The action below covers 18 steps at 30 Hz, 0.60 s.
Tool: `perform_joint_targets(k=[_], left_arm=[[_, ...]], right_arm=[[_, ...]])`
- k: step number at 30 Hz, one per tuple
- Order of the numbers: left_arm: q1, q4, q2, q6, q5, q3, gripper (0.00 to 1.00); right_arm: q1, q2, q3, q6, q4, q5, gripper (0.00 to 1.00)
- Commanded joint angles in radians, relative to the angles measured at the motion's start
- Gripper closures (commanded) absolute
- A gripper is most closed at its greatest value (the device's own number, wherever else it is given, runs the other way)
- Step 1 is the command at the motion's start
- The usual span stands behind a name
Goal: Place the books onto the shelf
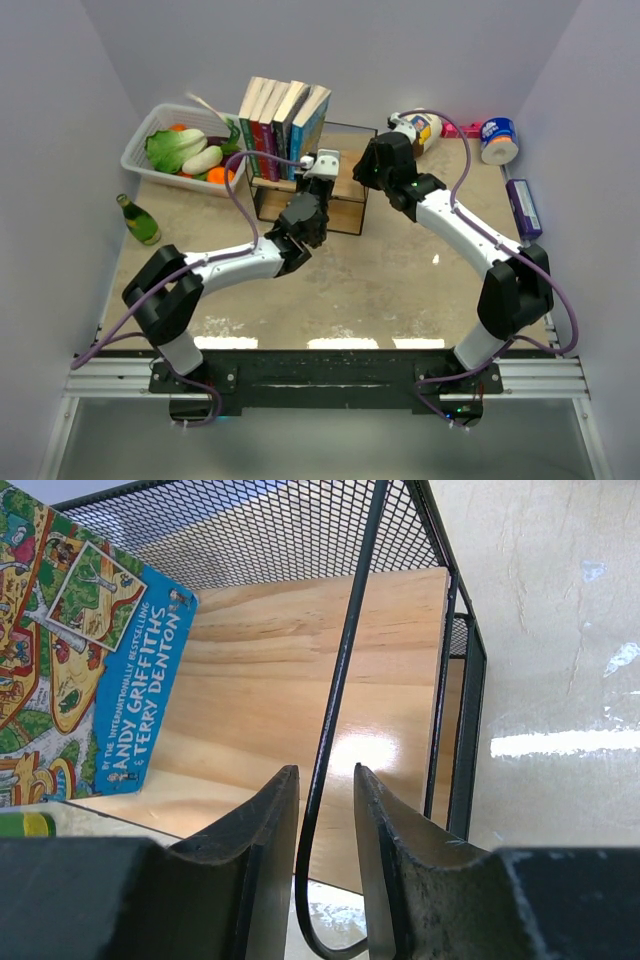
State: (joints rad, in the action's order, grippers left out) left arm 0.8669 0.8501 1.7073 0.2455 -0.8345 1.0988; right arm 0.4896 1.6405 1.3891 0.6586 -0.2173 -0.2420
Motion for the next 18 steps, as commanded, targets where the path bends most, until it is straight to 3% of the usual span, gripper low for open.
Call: perform_joint_targets(k=[1,9,14,18], left_arm=[[-0.014,0.075,-0.054,0.024,-0.011,-0.004,0.78],[-0.092,0.032,0.135,0.003,-0.003,0.205,0.75],[-0.167,-0.048,0.189,-0.071,0.008,0.335,0.73],[-0.203,-0.068,0.184,-0.095,-0.020,0.358,0.65]], right_arm=[[-0.005,-0.048,0.024,-0.005,0.013,0.001,0.66],[-0.003,-0.053,0.030,-0.008,0.006,0.010,0.66],[-0.005,-0.051,0.024,-0.014,0.004,0.003,0.66],[-0.003,-0.048,0.018,-0.008,0.015,0.018,0.66]])
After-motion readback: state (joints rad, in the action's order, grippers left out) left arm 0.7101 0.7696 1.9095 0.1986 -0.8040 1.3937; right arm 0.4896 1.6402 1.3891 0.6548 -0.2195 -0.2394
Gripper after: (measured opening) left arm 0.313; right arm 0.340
